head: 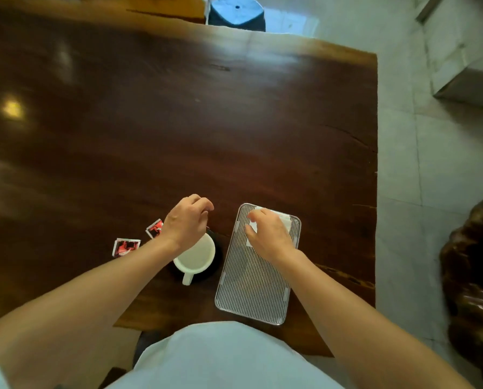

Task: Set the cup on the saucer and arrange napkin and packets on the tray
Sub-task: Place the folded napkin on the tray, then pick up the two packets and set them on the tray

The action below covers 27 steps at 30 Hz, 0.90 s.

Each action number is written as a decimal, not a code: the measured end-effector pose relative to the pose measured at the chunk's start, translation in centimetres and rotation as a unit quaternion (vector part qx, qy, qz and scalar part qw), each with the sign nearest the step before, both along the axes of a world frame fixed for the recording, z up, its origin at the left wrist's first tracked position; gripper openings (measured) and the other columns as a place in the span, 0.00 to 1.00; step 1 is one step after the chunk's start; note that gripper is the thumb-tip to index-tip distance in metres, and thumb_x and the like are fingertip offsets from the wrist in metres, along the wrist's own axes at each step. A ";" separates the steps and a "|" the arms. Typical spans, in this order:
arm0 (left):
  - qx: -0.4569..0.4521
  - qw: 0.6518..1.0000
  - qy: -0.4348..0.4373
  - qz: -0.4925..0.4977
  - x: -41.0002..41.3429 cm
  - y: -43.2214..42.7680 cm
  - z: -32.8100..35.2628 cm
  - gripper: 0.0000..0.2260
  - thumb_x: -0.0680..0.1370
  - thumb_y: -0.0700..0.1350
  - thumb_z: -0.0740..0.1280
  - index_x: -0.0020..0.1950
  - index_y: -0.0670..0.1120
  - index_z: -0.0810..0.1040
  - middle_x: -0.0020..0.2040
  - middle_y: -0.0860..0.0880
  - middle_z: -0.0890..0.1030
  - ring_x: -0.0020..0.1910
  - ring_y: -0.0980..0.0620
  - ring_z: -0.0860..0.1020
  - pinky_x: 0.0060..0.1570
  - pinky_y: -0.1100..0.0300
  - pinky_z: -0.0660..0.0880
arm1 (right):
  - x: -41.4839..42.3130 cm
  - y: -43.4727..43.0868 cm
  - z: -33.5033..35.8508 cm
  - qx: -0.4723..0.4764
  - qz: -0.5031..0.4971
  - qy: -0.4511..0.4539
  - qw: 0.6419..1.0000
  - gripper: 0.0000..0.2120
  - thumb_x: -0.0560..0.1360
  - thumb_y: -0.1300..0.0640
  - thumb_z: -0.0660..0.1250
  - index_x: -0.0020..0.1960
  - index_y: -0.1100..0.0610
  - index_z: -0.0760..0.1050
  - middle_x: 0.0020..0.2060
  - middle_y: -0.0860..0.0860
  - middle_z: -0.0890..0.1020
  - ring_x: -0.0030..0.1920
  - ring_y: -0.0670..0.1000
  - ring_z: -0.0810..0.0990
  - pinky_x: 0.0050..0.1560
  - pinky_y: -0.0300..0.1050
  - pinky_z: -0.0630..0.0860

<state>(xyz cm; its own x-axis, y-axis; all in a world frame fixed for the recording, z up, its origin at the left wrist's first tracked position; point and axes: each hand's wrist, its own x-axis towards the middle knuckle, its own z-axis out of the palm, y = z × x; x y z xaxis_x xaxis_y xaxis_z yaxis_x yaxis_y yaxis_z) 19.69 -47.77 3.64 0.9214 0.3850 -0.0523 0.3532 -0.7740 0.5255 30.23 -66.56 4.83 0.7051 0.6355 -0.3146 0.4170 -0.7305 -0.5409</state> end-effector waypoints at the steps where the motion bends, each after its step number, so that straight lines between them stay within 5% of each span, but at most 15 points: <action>1: 0.000 1.000 0.003 0.011 -1.1 0.2 0.2 0.08 0.79 0.38 0.66 0.55 0.45 0.81 0.52 0.48 0.81 0.50 0.47 0.78 0.44 0.54 0.77 | -0.6 0.7 0.2 0.004 0.011 -0.006 1.000 0.11 0.79 0.55 0.64 0.57 0.60 0.78 0.53 0.55 0.80 0.56 0.56 0.77 0.56 0.51 0.76; 16: 0.000 0.979 0.076 0.188 -15.4 7.5 -0.1 0.06 0.79 0.41 0.65 0.54 0.47 0.80 0.51 0.50 0.80 0.47 0.50 0.79 0.42 0.58 0.76 | -7.8 13.9 0.5 0.003 0.191 -0.016 0.982 0.08 0.80 0.58 0.62 0.55 0.58 0.78 0.48 0.52 0.79 0.52 0.55 0.76 0.47 0.51 0.77; 22: -0.039 0.973 0.109 0.198 -16.4 10.7 -3.0 0.07 0.78 0.41 0.67 0.55 0.49 0.79 0.53 0.50 0.79 0.49 0.49 0.80 0.44 0.53 0.80 | -8.2 18.5 -1.3 -0.045 0.222 -0.010 0.974 0.07 0.79 0.59 0.65 0.56 0.57 0.77 0.49 0.52 0.79 0.52 0.54 0.76 0.47 0.49 0.78; 27: -0.068 0.969 0.152 0.180 -16.2 12.5 -6.1 0.17 0.75 0.44 0.72 0.64 0.49 0.77 0.61 0.50 0.75 0.56 0.48 0.77 0.48 0.50 0.80 | -8.4 21.1 -4.2 -0.131 0.257 0.005 0.957 0.19 0.78 0.61 0.67 0.68 0.53 0.72 0.60 0.53 0.76 0.61 0.57 0.72 0.51 0.54 0.79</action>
